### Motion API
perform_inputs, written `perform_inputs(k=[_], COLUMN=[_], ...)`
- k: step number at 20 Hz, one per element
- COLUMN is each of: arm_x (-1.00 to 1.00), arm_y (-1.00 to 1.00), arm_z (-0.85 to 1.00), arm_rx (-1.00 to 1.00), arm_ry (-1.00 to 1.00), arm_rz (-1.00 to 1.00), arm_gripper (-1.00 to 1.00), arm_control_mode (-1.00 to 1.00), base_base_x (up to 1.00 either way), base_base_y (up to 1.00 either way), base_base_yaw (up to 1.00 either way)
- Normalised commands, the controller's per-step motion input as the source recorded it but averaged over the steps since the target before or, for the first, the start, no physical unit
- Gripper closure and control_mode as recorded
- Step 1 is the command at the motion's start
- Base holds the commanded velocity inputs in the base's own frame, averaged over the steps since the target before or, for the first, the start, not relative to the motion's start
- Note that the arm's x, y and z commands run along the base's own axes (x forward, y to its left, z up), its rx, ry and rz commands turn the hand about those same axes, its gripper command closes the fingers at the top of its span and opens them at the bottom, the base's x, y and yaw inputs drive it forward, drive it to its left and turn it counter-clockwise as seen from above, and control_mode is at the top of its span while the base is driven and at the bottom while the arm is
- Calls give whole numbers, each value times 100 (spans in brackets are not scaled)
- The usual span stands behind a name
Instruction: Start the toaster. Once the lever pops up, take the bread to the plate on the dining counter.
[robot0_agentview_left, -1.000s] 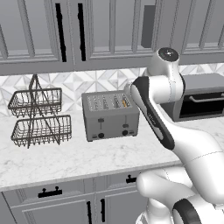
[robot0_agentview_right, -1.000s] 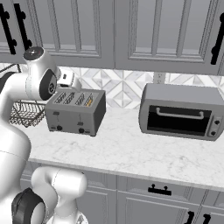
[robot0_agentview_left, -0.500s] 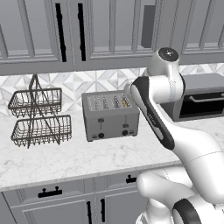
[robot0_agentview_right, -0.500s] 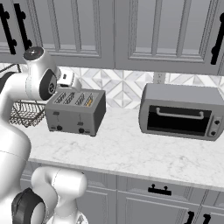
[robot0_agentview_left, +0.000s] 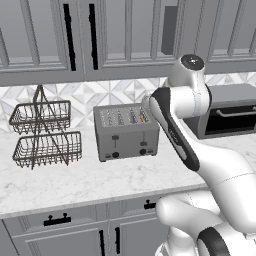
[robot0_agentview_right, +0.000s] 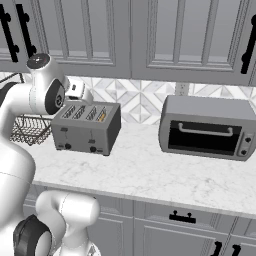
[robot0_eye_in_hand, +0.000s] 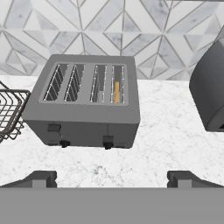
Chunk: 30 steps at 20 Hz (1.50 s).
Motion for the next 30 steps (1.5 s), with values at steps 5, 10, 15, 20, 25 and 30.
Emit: perform_inputs(k=[5, 10, 15, 20, 25, 30], arm_x=[0, 0, 0, 0, 0, 0], arm_y=[0, 0, 0, 0, 0, 0], arm_z=[0, 0, 0, 0, 0, 0], arm_rx=[0, 0, 0, 0, 0, 0], arm_ry=[0, 0, 0, 0, 0, 0], arm_rz=[0, 0, 0, 0, 0, 0], arm_gripper=[-100, -100, -100, -100, -100, -100], arm_control_mode=[-100, -100, -100, -100, -100, -100], base_base_x=[0, 0, 0, 0, 0, 0], base_base_y=[0, 0, 0, 0, 0, 0], base_base_yaw=[0, 0, 0, 0, 0, 0])
